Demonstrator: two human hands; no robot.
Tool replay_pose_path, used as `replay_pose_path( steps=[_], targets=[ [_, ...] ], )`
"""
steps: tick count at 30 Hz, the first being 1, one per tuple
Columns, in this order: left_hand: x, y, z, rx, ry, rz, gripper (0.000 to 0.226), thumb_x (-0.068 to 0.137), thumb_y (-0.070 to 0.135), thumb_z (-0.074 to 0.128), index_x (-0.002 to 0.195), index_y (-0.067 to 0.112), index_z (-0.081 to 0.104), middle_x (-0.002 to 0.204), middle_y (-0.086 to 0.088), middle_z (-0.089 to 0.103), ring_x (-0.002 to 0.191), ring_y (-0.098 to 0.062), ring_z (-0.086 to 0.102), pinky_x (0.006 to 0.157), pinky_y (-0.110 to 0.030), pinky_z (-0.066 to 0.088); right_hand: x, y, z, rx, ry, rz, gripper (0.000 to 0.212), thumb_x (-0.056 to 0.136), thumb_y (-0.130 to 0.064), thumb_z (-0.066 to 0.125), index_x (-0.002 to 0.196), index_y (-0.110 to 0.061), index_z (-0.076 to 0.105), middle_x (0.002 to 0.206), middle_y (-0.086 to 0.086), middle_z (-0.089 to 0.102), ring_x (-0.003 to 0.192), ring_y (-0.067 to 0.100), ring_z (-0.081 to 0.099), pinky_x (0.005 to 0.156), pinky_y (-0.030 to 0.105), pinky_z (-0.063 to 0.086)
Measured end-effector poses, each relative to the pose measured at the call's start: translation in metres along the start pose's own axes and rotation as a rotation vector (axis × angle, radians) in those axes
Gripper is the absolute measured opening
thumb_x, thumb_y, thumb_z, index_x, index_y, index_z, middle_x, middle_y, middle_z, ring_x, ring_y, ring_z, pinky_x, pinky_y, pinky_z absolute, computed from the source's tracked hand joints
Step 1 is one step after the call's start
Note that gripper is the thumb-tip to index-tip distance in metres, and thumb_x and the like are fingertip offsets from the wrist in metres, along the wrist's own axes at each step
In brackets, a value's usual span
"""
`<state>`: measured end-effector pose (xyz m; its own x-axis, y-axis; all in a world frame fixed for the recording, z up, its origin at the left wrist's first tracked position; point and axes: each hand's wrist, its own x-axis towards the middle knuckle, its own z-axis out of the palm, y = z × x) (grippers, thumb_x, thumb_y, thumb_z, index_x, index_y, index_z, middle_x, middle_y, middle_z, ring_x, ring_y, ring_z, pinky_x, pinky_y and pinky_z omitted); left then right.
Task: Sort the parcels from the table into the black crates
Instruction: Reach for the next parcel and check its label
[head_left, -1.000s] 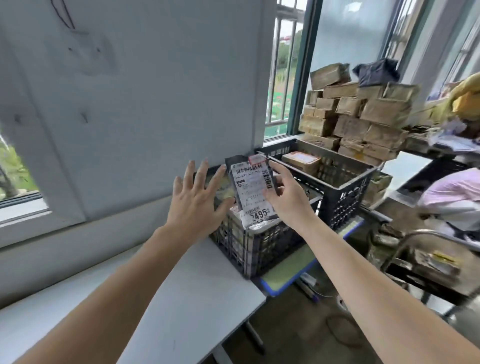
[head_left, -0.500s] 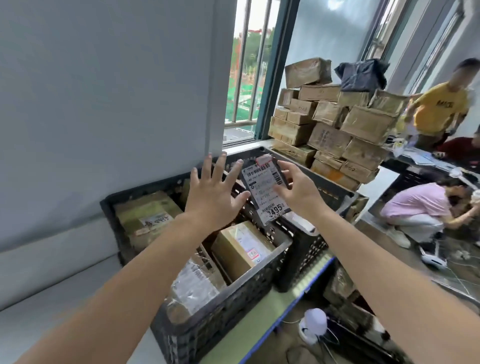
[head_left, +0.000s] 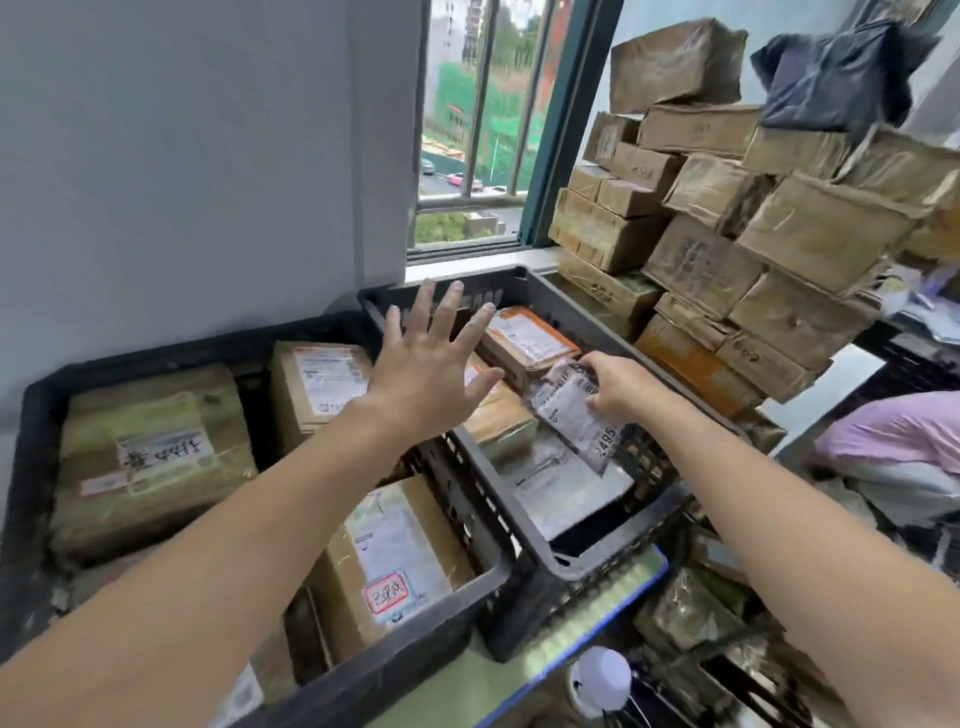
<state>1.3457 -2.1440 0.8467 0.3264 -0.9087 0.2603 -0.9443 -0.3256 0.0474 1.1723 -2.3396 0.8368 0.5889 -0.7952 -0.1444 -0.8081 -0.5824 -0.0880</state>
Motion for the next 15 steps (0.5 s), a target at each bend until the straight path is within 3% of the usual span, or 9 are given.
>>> replay_pose_path(
  steps=[3,7,11,15],
  targets=[
    [0.026,0.032,0.019,0.002,-0.054,-0.04,0.073,0.097,0.066,0.022,0.157,0.036,-0.005,0.166,-0.003,-0.012,0.15,-0.028,-0.019,0.121,-0.058,0.0,0.032,0.029,0.023,-0.119,-0.141,-0.023,0.044,0.086,-0.003,0.06,0.129,-0.011,0.052,0.128,0.012,0.06,0.112,0.029,0.06,0.09,0.037,0.052],
    [0.057,0.071,0.043,0.058,-0.161,-0.074,0.073,0.097,0.066,0.023,0.157,0.036,-0.005,0.166,-0.004,-0.014,0.15,-0.028,-0.022,0.121,-0.057,-0.001,0.07,0.051,0.047,-0.144,-0.273,-0.033,0.059,0.091,0.0,0.055,0.146,-0.005,0.035,0.142,0.017,0.049,0.126,0.034,0.053,0.1,0.042,0.048],
    [0.08,0.095,0.065,0.151,-0.262,-0.076,0.073,0.097,0.067,0.022,0.157,0.034,-0.003,0.165,-0.008,-0.012,0.151,-0.03,-0.018,0.12,-0.058,0.003,0.096,0.057,0.064,-0.196,-0.35,-0.105,0.057,0.099,-0.005,0.043,0.151,0.004,0.021,0.151,0.02,0.039,0.134,0.033,0.045,0.11,0.041,0.039],
    [0.095,0.106,0.088,0.188,-0.372,-0.066,0.073,0.098,0.066,0.022,0.158,0.032,-0.002,0.165,-0.008,-0.011,0.151,-0.031,-0.016,0.119,-0.059,-0.001,0.113,0.059,0.083,-0.294,-0.408,-0.158,0.066,0.099,-0.009,0.048,0.152,0.004,0.012,0.149,0.023,0.04,0.133,0.034,0.046,0.105,0.039,0.04]
  ],
)
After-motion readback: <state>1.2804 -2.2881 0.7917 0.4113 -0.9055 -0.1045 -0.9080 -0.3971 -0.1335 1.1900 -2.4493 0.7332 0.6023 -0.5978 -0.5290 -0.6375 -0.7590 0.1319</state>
